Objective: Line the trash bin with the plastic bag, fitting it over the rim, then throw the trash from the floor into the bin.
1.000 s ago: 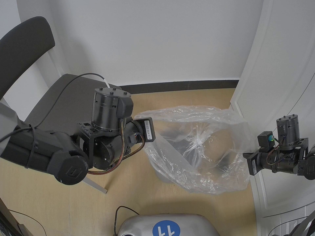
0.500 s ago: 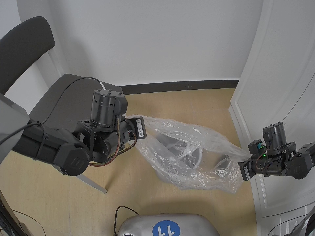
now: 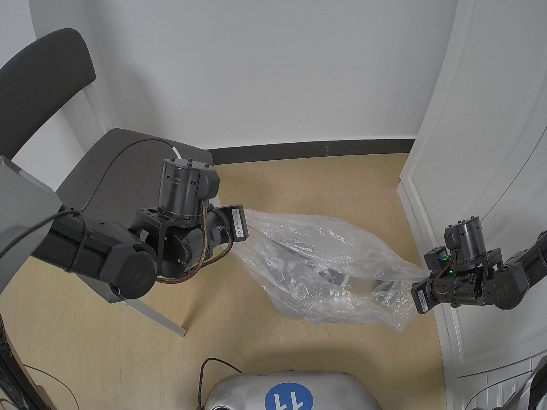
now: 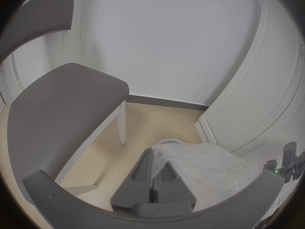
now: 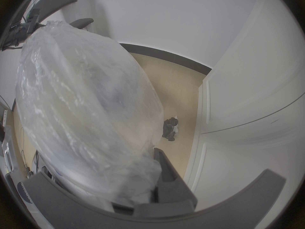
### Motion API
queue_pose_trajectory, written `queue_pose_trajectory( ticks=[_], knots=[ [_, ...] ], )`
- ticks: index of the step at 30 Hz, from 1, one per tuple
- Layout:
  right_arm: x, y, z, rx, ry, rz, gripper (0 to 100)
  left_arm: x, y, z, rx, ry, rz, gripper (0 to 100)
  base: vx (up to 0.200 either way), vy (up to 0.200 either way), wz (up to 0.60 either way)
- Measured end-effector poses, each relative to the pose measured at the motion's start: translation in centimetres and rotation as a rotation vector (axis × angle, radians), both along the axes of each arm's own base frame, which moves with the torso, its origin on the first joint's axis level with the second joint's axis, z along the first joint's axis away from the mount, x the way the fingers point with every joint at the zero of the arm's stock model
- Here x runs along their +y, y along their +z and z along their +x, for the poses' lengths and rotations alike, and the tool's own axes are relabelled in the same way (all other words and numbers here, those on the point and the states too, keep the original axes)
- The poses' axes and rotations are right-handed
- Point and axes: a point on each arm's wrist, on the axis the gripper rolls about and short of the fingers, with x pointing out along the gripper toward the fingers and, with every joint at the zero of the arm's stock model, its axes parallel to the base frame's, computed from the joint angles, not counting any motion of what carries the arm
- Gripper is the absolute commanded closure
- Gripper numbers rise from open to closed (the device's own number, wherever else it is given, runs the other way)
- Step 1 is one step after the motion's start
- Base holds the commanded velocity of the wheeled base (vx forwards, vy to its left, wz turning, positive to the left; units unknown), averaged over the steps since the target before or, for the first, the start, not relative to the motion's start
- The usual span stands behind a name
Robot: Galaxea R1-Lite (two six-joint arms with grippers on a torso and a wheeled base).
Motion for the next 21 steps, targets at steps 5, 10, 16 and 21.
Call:
queue_pose_trajectory(
  ticks=[5, 10, 16, 21],
  knots=[
    [-0.3, -0.1, 0.2, 0.001, -0.012, 0.000, 100, 0.5, -0.1, 0.4, 0.005, 0.016, 0.007, 100, 0.000, 0.000, 0.00],
    [-0.5, 0.1, 0.3, -0.006, -0.020, 0.003, 100, 1.1, -0.3, 0.9, 0.007, 0.038, 0.010, 100, 0.000, 0.000, 0.00],
    [-0.7, 0.4, 0.4, -0.022, -0.029, 0.009, 100, 1.7, -0.6, 1.6, 0.008, 0.054, 0.026, 100, 0.000, 0.000, 0.00],
    [-0.8, 0.7, 0.6, -0.053, -0.033, 0.019, 100, 1.9, -0.7, 2.0, 0.005, 0.066, 0.024, 100, 0.000, 0.000, 0.00]
  ],
)
